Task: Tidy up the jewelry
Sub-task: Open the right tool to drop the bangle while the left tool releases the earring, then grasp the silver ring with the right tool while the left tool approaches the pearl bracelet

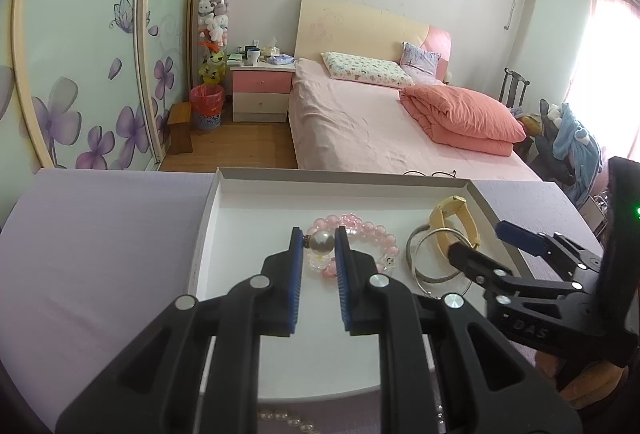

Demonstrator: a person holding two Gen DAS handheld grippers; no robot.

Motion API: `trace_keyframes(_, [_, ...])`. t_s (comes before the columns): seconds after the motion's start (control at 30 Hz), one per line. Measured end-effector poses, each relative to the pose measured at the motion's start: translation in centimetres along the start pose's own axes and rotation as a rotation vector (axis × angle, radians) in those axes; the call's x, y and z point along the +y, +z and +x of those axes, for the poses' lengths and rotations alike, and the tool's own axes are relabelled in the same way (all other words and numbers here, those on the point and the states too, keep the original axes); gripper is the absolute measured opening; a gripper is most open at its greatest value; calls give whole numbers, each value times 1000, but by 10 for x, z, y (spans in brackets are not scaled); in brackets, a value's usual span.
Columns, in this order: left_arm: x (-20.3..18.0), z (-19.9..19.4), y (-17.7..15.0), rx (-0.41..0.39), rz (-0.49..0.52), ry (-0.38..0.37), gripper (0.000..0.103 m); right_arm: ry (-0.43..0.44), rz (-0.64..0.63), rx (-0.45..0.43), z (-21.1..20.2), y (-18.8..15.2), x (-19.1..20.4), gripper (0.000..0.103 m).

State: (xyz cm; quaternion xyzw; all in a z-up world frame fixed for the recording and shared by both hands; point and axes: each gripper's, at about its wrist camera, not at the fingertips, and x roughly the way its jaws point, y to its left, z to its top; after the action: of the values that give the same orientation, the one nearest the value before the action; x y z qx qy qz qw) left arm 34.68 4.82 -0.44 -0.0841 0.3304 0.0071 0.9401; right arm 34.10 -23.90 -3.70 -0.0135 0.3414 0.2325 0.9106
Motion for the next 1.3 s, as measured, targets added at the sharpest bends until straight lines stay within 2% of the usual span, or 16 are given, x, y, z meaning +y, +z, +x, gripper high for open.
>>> trace_keyframes(0.3, [-1, 4, -2, 9, -2, 2, 16, 2, 56, -28, -20, -4, -25, 81])
trace_keyframes(0.63, [-9, 14, 0, 29, -3, -8, 17, 12, 51, -32, -28, -9, -26, 81])
trace_keyframes(0.7, [-9, 14, 1, 28, -8, -13, 21, 15, 47, -33, -29, -10, -23, 81])
trace_keyframes(0.77, [-6, 10, 2, 20, -15, -12, 38, 13, 39, -38, -33, -13, -21, 81])
trace_keyframes(1.07, [22, -31, 2, -33, -51, 30, 40, 25, 23, -55, -59, -21, -11, 81])
trace_keyframes(1.3, [43, -85, -18, -76, -50, 66, 46, 41, -6, -75, -92, -36, 5, 81])
